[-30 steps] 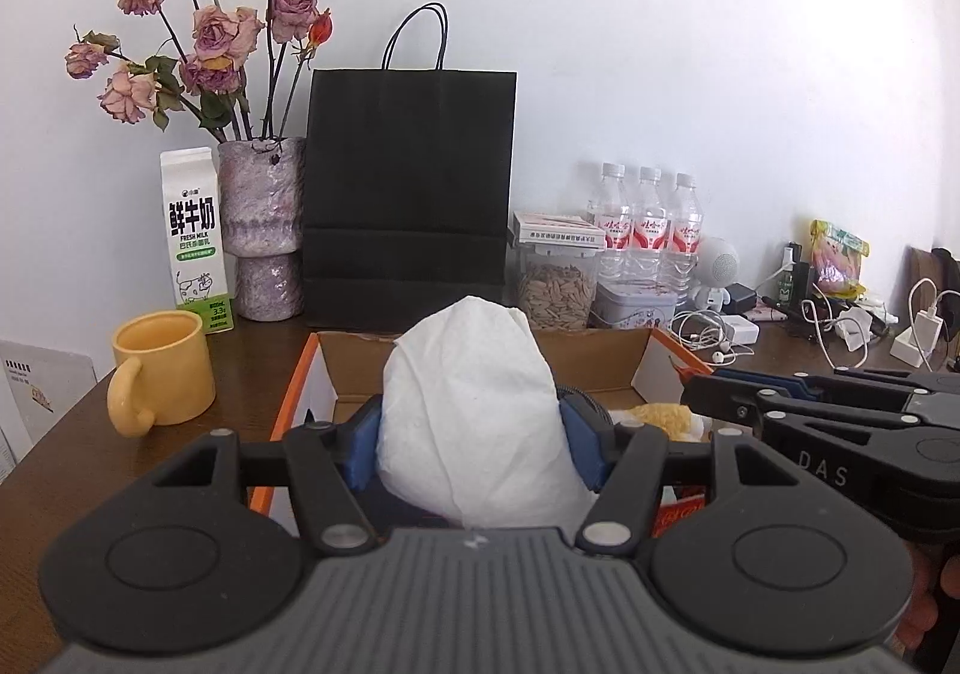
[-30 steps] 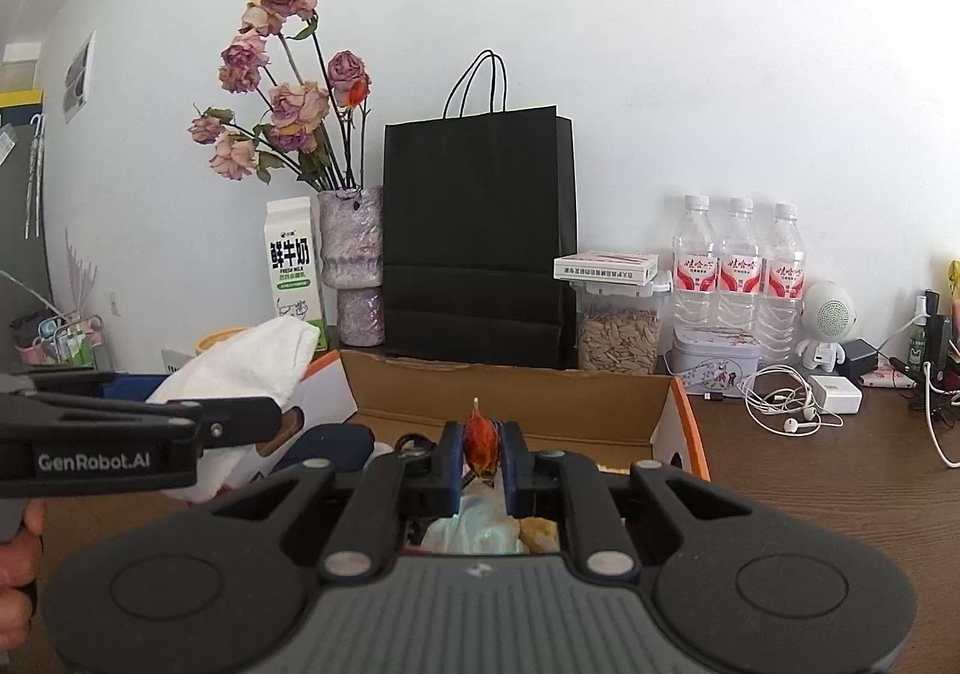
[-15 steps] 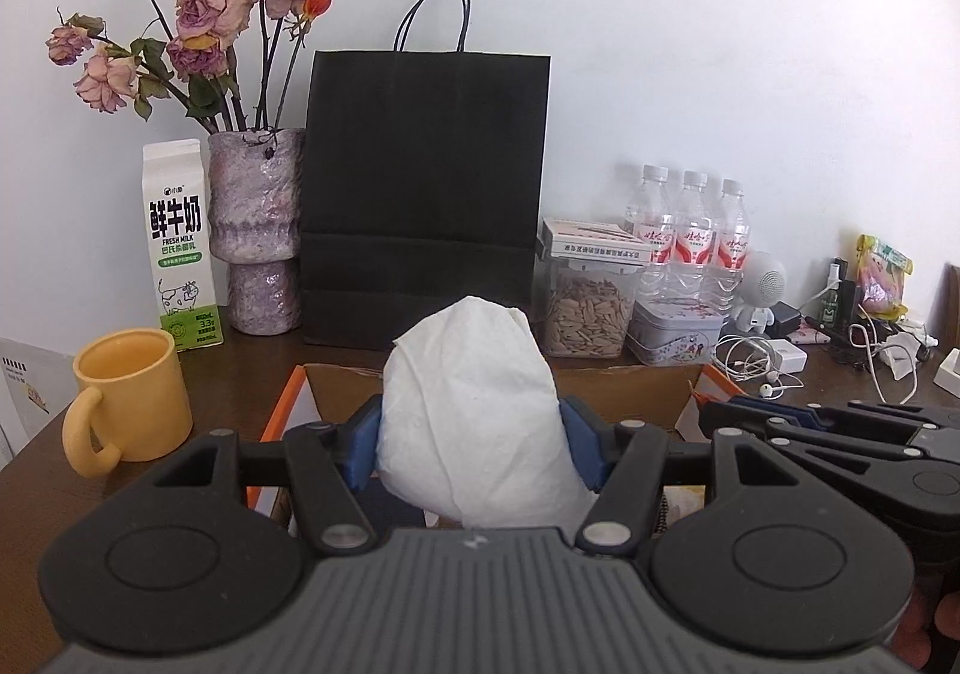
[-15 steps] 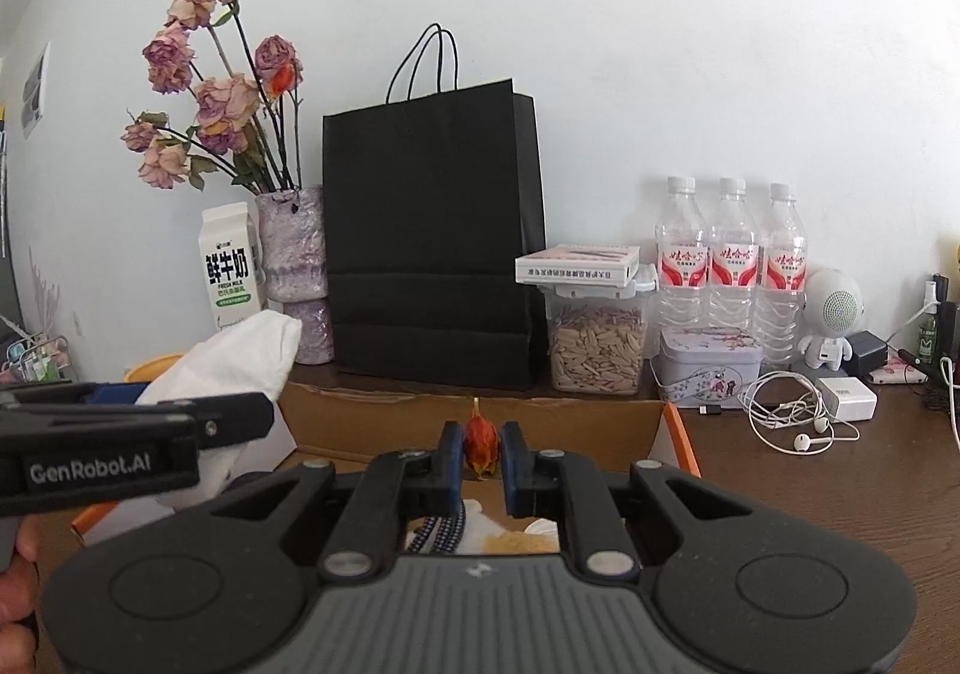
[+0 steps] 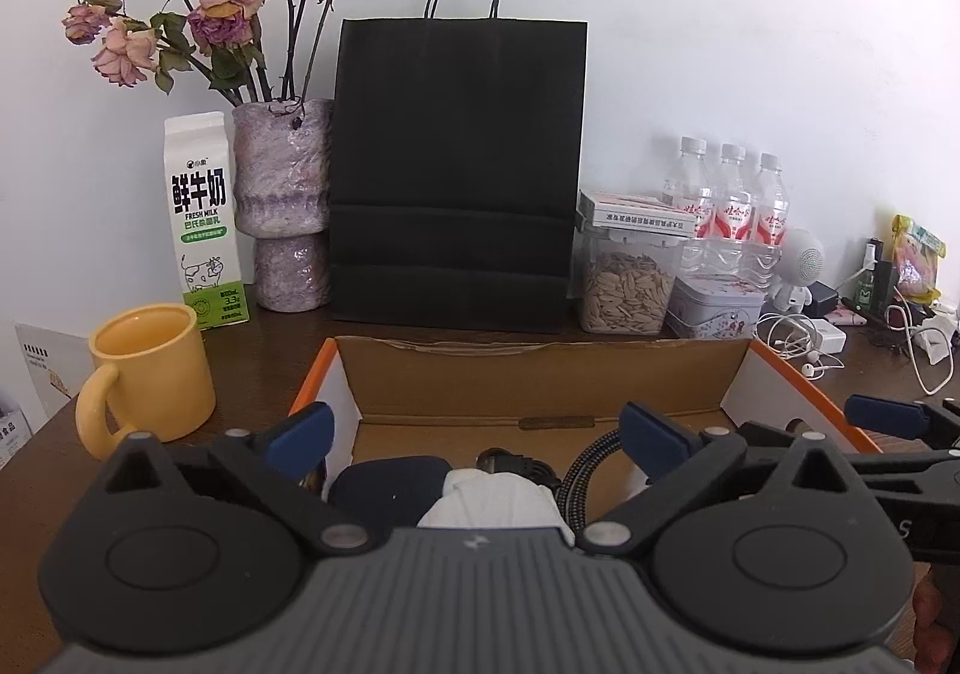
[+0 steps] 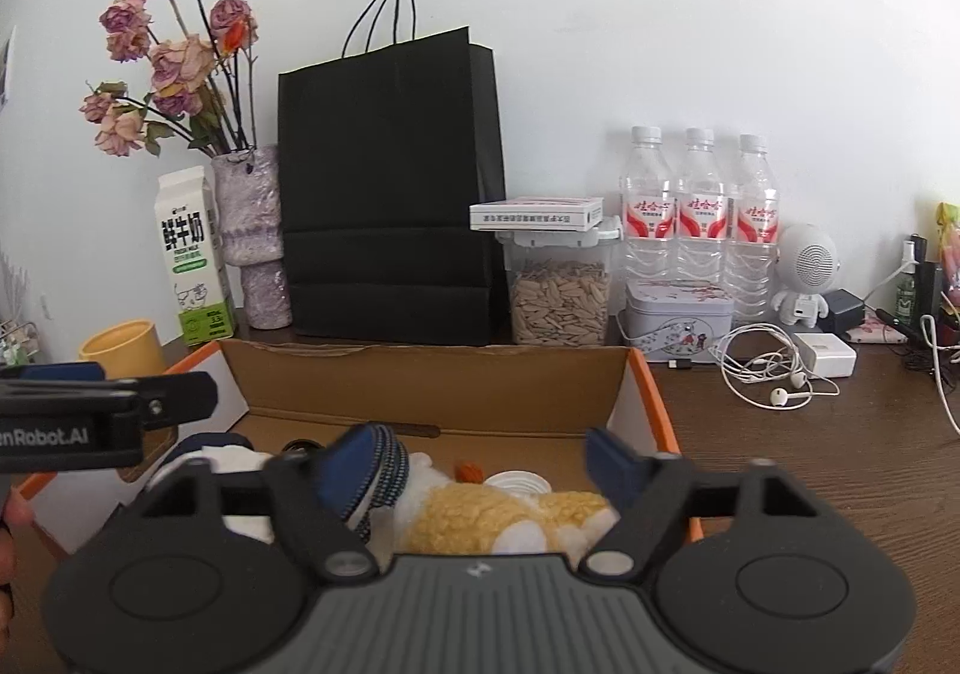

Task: Organize objects
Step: 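Lower the toy into the box and open the right tool while the left tool releases the cloth, then withdraw both open tools from the box back over the table, then grasp the white cotton-buds box with the right tool while the left tool approaches the purple pouch, then lift the cotton-buds box with the right tool while the left tool moves over the purple pouch, then grasp the purple cloth pouch with the left tool, then carry the cotton-buds box into the red box with the right tool while the left tool carries the pouch in, then open both tools and withdraw them from the box over the table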

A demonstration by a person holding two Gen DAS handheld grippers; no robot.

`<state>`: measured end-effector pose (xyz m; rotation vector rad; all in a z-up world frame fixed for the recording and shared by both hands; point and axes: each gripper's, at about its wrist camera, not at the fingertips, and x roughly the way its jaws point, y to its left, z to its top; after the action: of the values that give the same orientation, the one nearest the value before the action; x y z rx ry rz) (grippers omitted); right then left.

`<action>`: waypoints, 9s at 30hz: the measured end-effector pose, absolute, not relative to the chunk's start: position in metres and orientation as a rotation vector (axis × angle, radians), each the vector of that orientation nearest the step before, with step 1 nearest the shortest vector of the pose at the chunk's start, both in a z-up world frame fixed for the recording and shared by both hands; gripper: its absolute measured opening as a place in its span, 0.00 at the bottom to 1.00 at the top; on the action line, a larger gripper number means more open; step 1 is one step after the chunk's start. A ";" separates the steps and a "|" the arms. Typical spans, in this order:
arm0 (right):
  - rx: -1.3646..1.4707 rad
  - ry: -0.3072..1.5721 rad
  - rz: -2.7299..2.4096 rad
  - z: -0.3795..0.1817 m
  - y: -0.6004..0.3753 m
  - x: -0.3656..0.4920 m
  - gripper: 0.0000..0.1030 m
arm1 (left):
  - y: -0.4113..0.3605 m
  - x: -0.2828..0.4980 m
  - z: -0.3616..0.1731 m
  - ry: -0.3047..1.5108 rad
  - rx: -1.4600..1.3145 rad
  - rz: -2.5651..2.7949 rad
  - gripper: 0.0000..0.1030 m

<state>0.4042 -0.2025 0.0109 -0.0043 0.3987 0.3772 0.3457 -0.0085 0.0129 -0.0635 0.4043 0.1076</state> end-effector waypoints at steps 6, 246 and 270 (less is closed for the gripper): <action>0.012 0.403 0.353 0.010 -0.206 0.405 1.00 | -0.005 0.349 0.011 0.424 -0.078 0.119 1.00; -0.060 0.419 0.377 0.021 -0.187 0.408 0.64 | 0.005 0.345 0.011 0.453 -0.145 -0.056 0.15; -0.107 0.410 0.335 0.023 -0.187 0.392 1.00 | 0.007 0.329 0.016 0.385 -0.103 0.093 1.00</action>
<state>0.3915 -0.1872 0.0233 -0.1072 0.4104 0.3350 0.3289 0.0073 0.0162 -0.1030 0.3851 0.0927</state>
